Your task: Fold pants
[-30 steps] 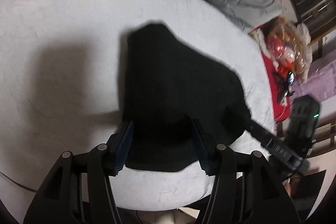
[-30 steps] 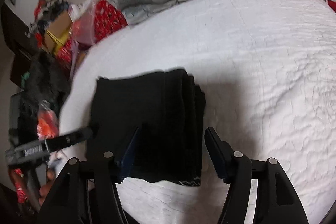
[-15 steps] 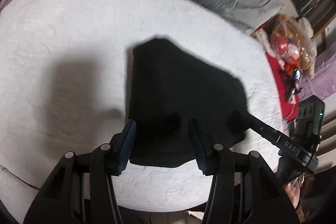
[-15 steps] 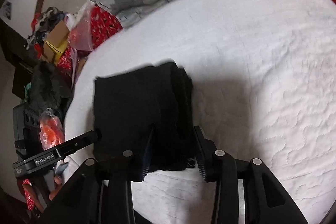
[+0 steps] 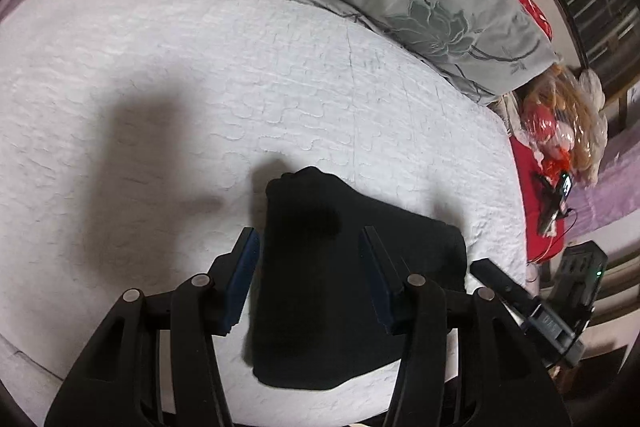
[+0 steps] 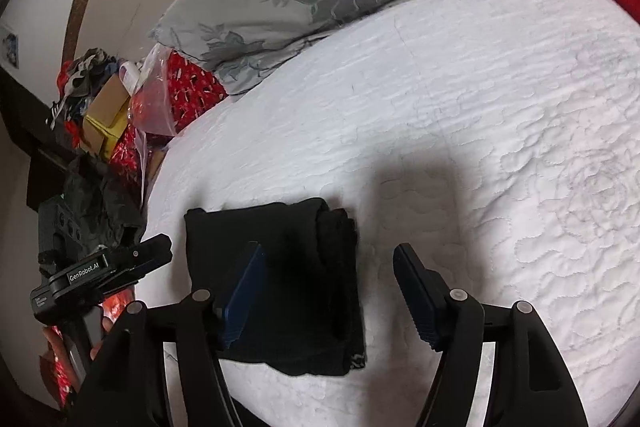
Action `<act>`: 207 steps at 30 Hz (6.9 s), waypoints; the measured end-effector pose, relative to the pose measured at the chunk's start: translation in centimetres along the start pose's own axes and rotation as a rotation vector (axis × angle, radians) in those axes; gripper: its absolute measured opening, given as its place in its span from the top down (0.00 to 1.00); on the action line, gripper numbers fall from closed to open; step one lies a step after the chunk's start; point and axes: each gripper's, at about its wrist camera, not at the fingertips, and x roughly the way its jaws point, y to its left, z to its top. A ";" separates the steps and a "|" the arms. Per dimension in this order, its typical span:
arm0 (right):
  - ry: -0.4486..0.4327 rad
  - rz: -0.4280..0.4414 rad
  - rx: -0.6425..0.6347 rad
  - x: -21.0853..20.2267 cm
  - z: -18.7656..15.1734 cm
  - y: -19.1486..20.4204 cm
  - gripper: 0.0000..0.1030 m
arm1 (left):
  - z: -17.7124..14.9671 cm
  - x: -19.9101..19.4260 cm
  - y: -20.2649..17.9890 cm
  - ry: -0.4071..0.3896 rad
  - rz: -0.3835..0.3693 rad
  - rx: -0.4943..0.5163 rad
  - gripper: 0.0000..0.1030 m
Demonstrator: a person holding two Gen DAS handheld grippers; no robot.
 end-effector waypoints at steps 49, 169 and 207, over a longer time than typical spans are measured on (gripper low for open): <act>0.072 -0.006 -0.029 1.7 -0.5 0.2 0.28 | -1.9 1.6 1.4 0.071 0.030 0.025 0.50; -0.204 -0.411 -0.405 -10.0 -9.2 5.7 0.00 | -14.0 -3.3 -8.1 -0.260 0.382 0.291 0.28; -0.190 -0.423 -0.405 -8.3 -9.8 5.8 0.00 | -12.3 -5.4 -7.9 -0.320 0.336 0.232 0.28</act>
